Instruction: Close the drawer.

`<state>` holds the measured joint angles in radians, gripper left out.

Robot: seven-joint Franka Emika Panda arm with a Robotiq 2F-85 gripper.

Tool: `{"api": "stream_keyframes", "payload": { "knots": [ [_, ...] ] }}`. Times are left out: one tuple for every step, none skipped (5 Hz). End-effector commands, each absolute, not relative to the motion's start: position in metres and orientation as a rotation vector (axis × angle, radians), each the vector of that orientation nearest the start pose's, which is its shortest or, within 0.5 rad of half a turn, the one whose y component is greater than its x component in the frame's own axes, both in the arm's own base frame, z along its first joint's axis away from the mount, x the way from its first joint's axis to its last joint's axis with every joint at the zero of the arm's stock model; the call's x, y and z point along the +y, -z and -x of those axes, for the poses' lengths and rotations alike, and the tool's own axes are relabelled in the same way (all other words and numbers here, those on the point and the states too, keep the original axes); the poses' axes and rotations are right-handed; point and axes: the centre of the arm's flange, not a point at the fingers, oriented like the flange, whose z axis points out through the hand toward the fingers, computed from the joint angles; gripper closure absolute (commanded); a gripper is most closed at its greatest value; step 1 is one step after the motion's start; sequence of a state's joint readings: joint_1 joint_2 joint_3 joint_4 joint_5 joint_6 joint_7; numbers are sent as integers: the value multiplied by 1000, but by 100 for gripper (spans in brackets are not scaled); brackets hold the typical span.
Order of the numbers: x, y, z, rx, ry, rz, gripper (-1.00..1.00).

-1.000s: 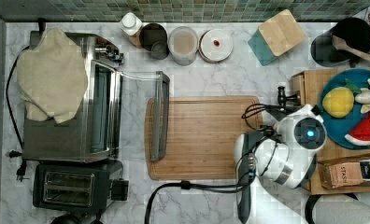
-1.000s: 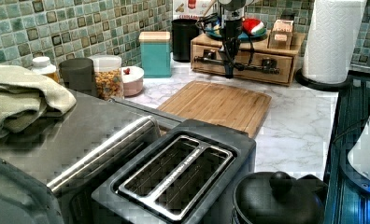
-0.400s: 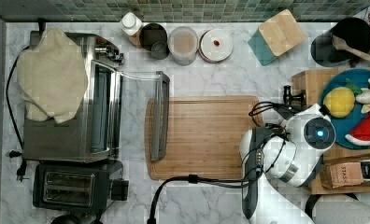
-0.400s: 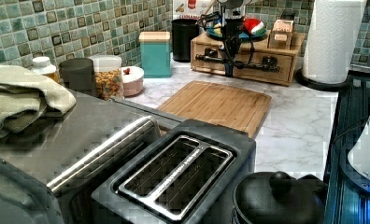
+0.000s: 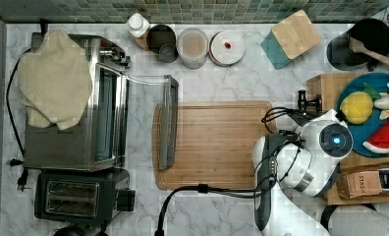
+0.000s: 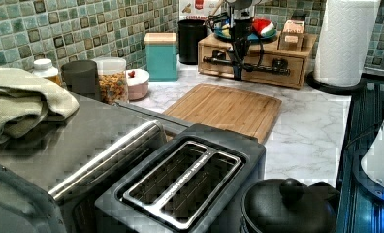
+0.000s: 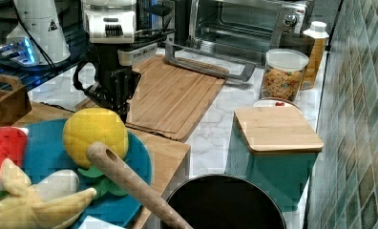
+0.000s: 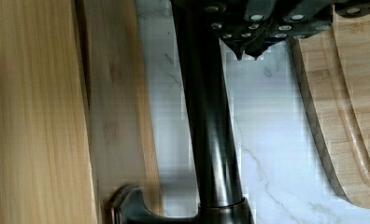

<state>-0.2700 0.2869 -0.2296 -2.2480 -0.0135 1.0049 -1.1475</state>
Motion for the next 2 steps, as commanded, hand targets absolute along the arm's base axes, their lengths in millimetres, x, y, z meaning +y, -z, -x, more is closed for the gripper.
{"api": "stream_keyframes", "payload": {
  "knots": [
    [-391,-303,-463,396,222,3316,100],
    [-391,-302,-463,397,222,3316,100]
  ]
}}
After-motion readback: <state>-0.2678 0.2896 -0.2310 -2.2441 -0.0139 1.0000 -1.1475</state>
